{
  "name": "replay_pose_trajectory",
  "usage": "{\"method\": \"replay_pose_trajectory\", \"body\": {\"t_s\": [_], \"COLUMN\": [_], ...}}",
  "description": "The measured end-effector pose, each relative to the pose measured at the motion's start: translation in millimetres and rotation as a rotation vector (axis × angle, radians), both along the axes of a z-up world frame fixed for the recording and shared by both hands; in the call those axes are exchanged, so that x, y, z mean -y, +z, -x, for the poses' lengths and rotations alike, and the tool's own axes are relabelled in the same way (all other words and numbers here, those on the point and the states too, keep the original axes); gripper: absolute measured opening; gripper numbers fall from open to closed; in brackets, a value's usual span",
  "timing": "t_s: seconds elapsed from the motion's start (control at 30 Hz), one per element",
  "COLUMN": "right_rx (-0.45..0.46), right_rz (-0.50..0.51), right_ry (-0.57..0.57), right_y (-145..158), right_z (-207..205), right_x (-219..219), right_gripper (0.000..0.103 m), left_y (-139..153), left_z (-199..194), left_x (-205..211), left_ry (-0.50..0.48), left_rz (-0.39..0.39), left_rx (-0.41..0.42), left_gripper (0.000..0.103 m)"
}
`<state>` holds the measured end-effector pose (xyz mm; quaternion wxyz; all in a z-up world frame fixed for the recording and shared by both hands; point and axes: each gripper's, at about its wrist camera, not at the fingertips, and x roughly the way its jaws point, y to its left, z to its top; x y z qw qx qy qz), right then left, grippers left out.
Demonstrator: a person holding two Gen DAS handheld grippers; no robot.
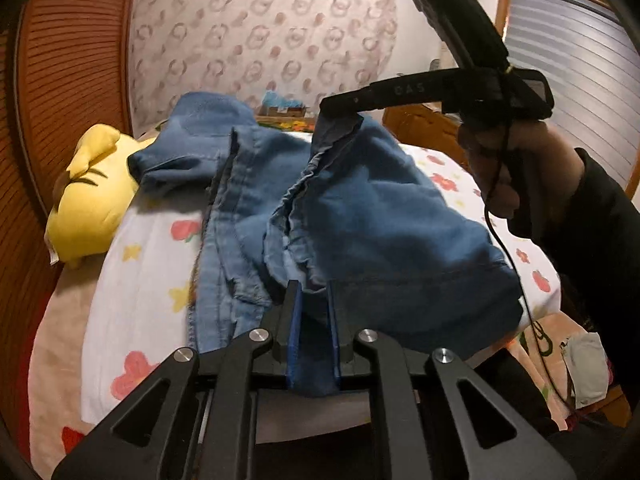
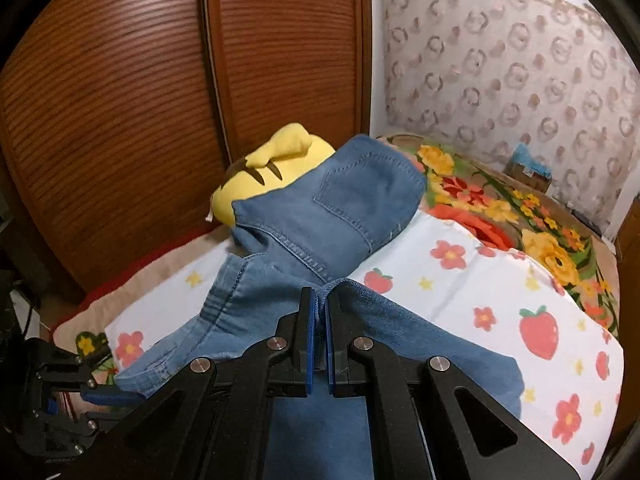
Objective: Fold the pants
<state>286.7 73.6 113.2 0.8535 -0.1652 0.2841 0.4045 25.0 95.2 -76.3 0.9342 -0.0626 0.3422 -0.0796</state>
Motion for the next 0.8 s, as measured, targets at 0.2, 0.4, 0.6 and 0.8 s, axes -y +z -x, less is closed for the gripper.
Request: {"method": "replay_pose_trajectory", "body": {"t_s": [0.2, 0.4, 0.6, 0.8], "right_rx": [0.011, 0.006, 0.012, 0.030], "right_rz": [0.043, 0.055, 0.032, 0.036], "right_ry": [-0.001, -0.047, -0.078, -0.125], "right_y": [-7.0, -13.8, -10.1, -6.9], "right_z": [5.9, 2.6, 7.8, 26.4], "right_x": [-0.1, 3.7, 36.6, 95.8], "right_gripper": [0.004, 0.040, 0.044, 0.044], "left_y": [7.6, 8.5, 7.6, -0.9], "left_z": [-1.2, -10.2, -19.0, -28.7], "left_x": [-5.5, 0.6, 14.3, 26.6], "left_ry": [0.013, 0.010, -0.001, -0.031], "left_rz": [0.020, 0.000, -0.029, -0.067], "left_rx": [0.011, 0.010, 0.022, 0.014], "left_gripper": [0.020, 0.046, 0.046, 0.046]}}
